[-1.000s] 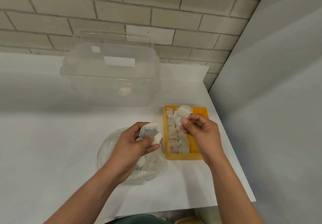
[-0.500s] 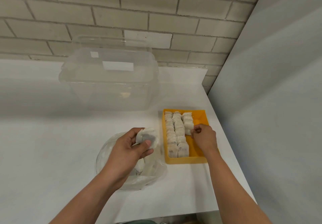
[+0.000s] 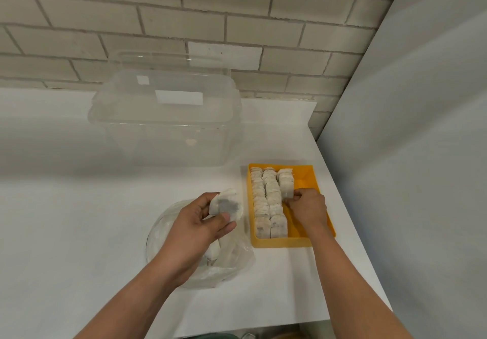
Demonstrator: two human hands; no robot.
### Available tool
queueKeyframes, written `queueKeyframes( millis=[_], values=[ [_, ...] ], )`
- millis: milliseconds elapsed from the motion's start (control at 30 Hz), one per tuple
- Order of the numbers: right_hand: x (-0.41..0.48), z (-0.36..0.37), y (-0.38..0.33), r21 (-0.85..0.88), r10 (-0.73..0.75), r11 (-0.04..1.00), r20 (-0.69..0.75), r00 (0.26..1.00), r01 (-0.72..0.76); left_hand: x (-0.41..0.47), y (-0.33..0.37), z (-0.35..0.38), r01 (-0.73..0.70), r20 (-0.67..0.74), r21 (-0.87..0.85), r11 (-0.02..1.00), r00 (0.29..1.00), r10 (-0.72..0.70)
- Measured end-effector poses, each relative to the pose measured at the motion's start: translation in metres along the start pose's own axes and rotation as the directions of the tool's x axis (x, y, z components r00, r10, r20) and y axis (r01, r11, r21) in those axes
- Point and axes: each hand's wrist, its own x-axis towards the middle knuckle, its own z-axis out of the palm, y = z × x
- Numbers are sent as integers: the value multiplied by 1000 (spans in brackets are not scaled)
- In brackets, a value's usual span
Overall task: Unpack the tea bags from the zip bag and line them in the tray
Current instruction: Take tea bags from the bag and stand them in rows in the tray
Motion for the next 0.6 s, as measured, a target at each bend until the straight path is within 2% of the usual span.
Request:
queueKeyframes(
  millis=[100,200,267,333,400,533,600],
  values=[
    [-12,-13,-11,53,-45,997,-60,997,49,0,1,0,-4,4,-8,1000,1000,4],
    [-42,-37,-46,369,-150,912,-105,983,179,1,1,1,-7,0,0,1000,1000,7],
    [-65,-52,-72,535,-325,810,66,943,241,2,1,3,-8,6,9,1000,1000,7],
    [-82,-59,-87,568,-468,782,261,844,257,3,2,6,-15,14,16,1000,1000,15],
    [-90,-59,-94,541,-524,781,296,799,312,2,3,8,-22,19,26,999,1000,22],
    [-93,-55,-97,610,-501,724,142,854,324,2,5,7,-40,23,42,998,999,39],
    [-92,-54,-94,633,-486,713,138,863,301,2,5,6,-52,13,47,998,999,52]
  ],
)
